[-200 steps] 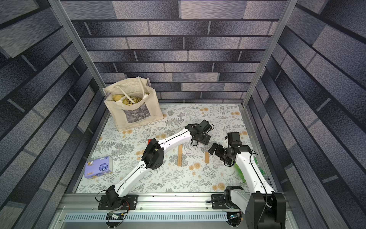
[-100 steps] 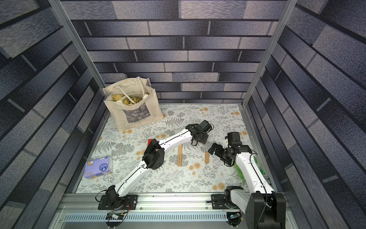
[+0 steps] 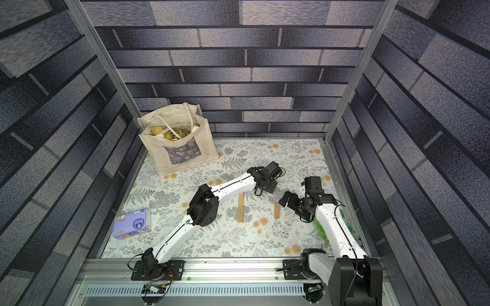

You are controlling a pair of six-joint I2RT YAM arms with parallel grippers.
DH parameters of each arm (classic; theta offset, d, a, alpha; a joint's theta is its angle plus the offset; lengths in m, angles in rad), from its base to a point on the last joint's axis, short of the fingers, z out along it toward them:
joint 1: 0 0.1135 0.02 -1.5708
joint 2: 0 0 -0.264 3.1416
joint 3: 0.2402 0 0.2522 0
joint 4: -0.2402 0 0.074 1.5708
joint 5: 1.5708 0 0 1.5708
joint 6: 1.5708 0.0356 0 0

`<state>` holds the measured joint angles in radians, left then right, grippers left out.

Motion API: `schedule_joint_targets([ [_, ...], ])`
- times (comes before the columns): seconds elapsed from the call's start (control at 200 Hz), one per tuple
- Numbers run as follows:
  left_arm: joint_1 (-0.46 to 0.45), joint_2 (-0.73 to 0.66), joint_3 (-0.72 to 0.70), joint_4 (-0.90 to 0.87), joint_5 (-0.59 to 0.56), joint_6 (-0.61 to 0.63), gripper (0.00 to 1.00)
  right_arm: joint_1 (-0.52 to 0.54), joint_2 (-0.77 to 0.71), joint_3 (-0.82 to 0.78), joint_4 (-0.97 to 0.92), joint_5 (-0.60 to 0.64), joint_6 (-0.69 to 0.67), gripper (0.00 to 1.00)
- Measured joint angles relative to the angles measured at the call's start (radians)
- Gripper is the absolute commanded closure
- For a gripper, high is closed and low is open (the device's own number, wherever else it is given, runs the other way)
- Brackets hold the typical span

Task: Assemble the letter k with building blocks
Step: Pick up the building block from the center of the board, then assemble the building block at the center of the board.

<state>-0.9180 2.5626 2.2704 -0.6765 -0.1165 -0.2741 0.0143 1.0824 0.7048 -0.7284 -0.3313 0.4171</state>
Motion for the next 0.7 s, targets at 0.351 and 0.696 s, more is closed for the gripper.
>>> schedule_joint_targets([
  [0.351,0.052,-0.42,-0.557,0.192,0.251,0.18,0.81,0.0,-0.049,-0.019,0.031,-0.037,-0.013,0.0],
  [0.696,0.047,-0.496,-0.653,0.216,0.293,0.357,0.8,0.0,-0.083,-0.031,0.055,-0.092,-0.027,0.0],
])
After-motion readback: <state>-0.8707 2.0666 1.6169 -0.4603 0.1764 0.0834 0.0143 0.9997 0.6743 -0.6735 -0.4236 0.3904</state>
